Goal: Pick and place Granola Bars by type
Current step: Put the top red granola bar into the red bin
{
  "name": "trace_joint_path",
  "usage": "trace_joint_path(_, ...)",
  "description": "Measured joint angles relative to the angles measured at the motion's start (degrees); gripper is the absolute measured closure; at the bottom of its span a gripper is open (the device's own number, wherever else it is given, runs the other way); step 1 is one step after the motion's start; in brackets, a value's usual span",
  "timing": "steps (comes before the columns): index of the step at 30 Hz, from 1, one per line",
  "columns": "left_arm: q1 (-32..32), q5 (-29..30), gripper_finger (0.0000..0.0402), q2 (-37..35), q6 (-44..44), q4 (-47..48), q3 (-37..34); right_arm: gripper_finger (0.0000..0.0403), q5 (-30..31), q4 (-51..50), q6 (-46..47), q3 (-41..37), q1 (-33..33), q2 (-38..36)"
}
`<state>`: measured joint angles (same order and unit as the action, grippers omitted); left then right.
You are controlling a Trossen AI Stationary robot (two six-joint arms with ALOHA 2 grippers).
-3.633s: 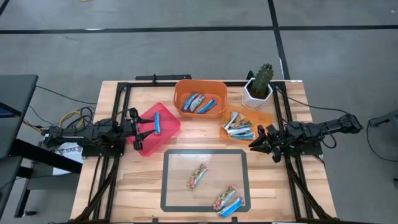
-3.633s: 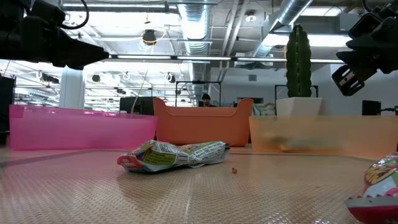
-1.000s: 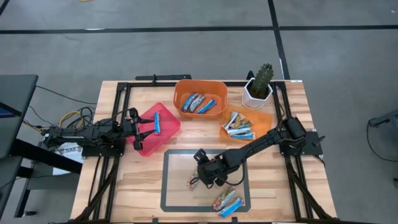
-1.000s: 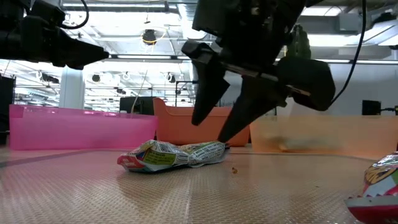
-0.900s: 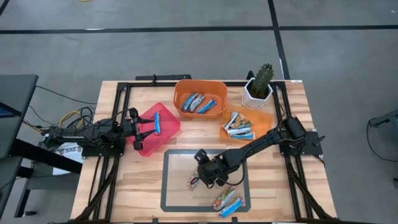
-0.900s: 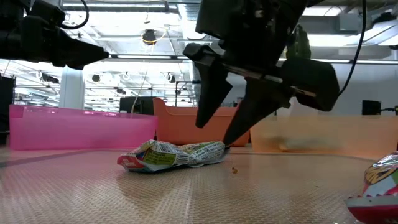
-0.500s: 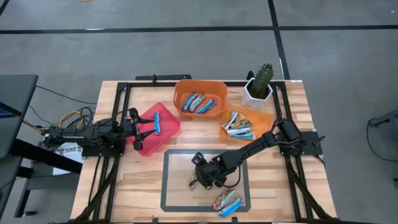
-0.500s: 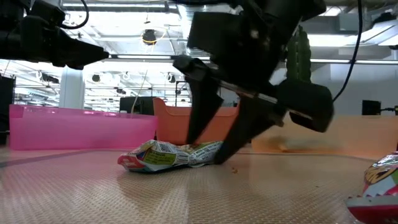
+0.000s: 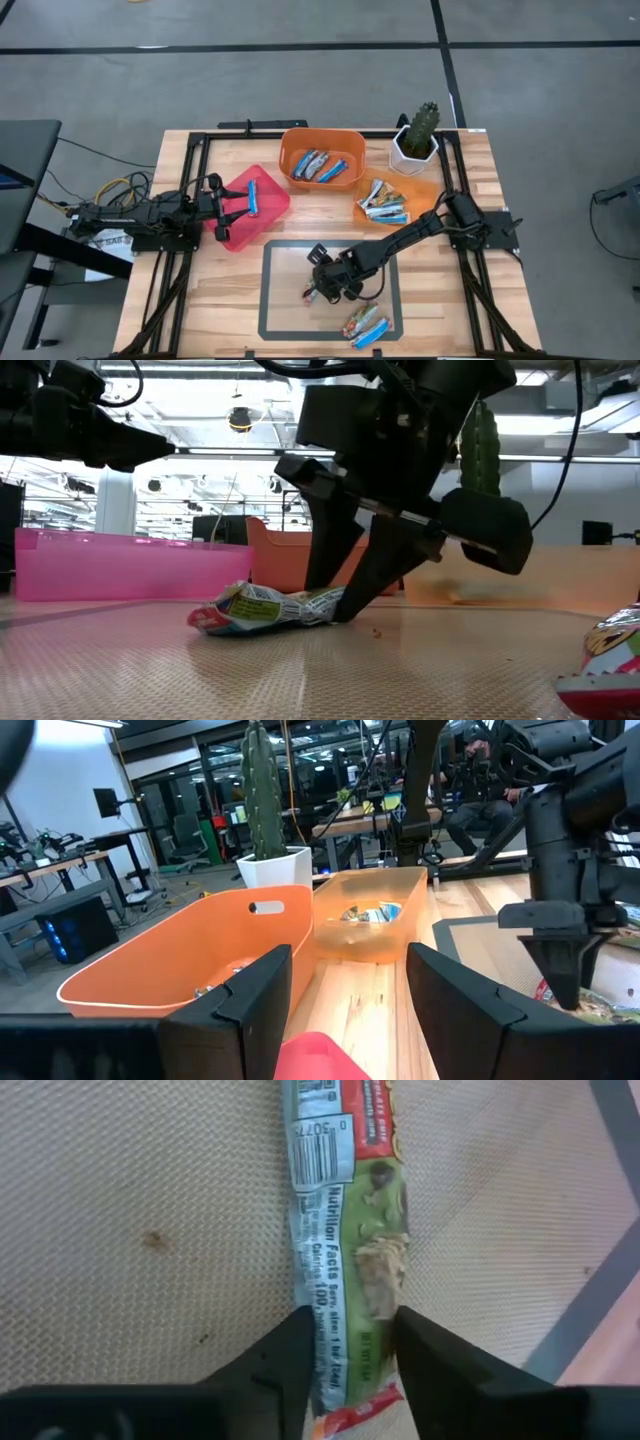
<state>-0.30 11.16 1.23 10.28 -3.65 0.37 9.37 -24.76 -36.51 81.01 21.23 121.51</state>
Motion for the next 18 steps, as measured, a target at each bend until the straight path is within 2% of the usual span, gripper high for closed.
trace_joint_path(9,0.0,-0.01,0.0209,0.0,0.0,0.01,0.01,0.0326,-0.12,0.67,1.44,-0.06,0.0,-0.06)
trace_joint_path(18,0.0,-0.02,0.0209,0.0,0.0,0.01,0.01,0.0338,-0.22,4.69,10.29,-0.28,-1.16,-0.65)
